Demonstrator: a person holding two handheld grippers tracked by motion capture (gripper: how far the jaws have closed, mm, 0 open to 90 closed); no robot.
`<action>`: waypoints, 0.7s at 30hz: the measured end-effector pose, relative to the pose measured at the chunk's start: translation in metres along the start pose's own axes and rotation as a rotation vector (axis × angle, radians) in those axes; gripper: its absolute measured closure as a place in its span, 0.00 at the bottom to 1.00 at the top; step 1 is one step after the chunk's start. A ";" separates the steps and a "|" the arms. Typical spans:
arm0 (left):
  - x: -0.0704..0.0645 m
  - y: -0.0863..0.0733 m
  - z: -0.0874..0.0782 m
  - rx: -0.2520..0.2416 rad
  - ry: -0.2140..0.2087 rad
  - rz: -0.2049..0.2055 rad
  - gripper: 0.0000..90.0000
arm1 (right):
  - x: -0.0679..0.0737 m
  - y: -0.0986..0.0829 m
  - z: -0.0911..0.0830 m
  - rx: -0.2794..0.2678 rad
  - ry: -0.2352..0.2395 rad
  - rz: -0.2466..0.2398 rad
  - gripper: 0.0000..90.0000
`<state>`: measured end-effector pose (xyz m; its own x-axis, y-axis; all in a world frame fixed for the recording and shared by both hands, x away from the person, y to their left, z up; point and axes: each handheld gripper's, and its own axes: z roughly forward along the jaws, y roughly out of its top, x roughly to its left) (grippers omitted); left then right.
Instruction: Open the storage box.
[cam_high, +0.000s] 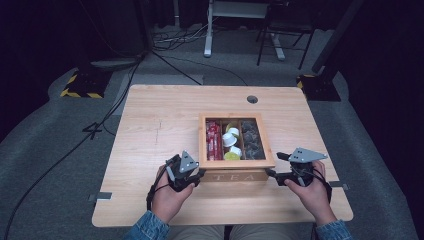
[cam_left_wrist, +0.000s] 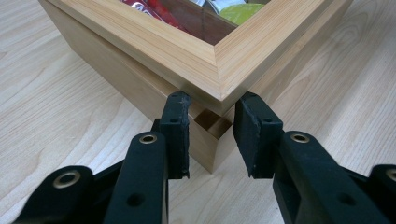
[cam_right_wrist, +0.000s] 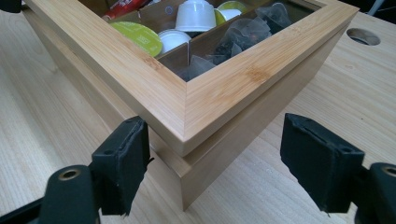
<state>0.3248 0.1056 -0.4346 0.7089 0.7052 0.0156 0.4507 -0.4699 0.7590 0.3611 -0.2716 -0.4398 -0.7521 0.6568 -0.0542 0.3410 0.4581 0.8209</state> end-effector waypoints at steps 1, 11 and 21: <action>0.000 0.000 0.000 0.000 -0.001 0.001 0.73 | 0.000 0.000 0.000 0.000 -0.003 -0.004 0.27; 0.001 0.001 0.002 -0.021 0.000 -0.003 0.69 | 0.000 0.000 0.000 -0.010 0.005 -0.006 0.29; 0.005 0.002 -0.004 -0.077 0.026 -0.020 0.59 | 0.000 0.009 -0.008 -0.031 -0.003 -0.039 0.32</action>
<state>0.3271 0.1099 -0.4304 0.6849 0.7284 0.0160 0.4210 -0.4136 0.8073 0.3599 -0.2718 -0.4277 -0.7625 0.6409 -0.0882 0.2941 0.4648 0.8351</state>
